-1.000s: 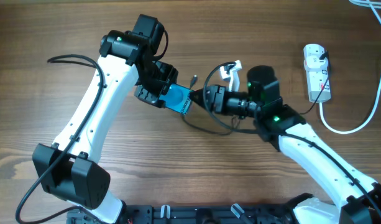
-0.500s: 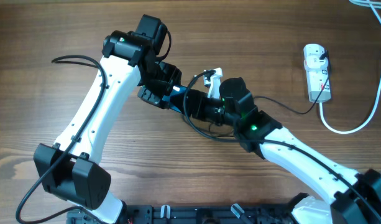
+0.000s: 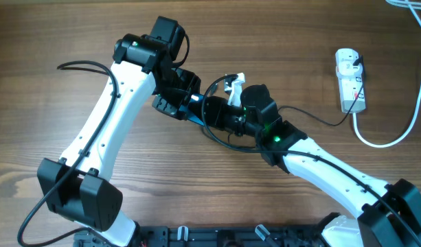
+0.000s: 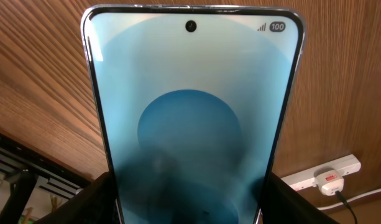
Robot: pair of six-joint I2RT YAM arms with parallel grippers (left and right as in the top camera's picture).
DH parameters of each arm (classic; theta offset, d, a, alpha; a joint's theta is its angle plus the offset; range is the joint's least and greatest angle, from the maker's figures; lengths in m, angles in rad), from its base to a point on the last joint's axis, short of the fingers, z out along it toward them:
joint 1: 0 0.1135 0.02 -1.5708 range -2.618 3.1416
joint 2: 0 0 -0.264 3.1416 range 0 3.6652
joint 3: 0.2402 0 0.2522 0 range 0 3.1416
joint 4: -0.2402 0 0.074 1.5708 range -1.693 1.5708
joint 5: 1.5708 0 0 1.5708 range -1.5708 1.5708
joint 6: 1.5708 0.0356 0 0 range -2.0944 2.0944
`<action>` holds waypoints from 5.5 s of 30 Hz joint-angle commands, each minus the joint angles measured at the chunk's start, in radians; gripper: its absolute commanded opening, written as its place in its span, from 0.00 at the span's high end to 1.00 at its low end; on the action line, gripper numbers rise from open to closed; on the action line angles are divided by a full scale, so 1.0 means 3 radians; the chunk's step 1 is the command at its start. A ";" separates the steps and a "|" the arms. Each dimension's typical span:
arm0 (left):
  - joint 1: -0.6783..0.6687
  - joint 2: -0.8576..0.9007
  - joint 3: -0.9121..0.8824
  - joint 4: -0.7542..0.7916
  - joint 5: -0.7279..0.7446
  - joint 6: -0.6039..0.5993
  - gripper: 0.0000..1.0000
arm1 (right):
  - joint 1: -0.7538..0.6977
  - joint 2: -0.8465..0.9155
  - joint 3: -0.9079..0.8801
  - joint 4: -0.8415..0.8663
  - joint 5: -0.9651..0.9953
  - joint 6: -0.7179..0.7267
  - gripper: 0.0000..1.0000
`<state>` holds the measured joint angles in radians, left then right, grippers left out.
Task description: Plug charger to phone and switch on socket
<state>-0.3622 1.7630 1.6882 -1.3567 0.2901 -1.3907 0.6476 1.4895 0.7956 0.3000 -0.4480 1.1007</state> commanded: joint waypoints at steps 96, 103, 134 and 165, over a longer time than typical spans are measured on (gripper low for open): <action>0.0516 -0.0048 -0.0940 0.2996 0.2972 0.2742 0.24 | -0.0725 -0.0734 -0.1012 0.1694 0.1207 0.2090 0.96; 0.0420 -0.0048 -0.0940 0.3250 0.2750 0.2216 0.28 | -0.0589 -0.0456 -0.0743 0.1779 0.1233 0.1942 0.96; 0.0108 -0.0048 -0.0940 0.3588 0.2168 0.1366 0.83 | -0.0422 -0.0456 -0.0727 0.1816 0.1366 0.2452 0.96; 0.0595 -0.0048 -0.0940 0.3160 0.2005 0.1797 0.96 | -0.0423 -0.0456 -0.0729 0.1324 0.1310 0.2434 0.36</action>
<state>-0.2314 1.7557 1.4059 -0.3824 0.9024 -0.9493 0.5175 1.3521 0.5545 0.7410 -0.0444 1.8355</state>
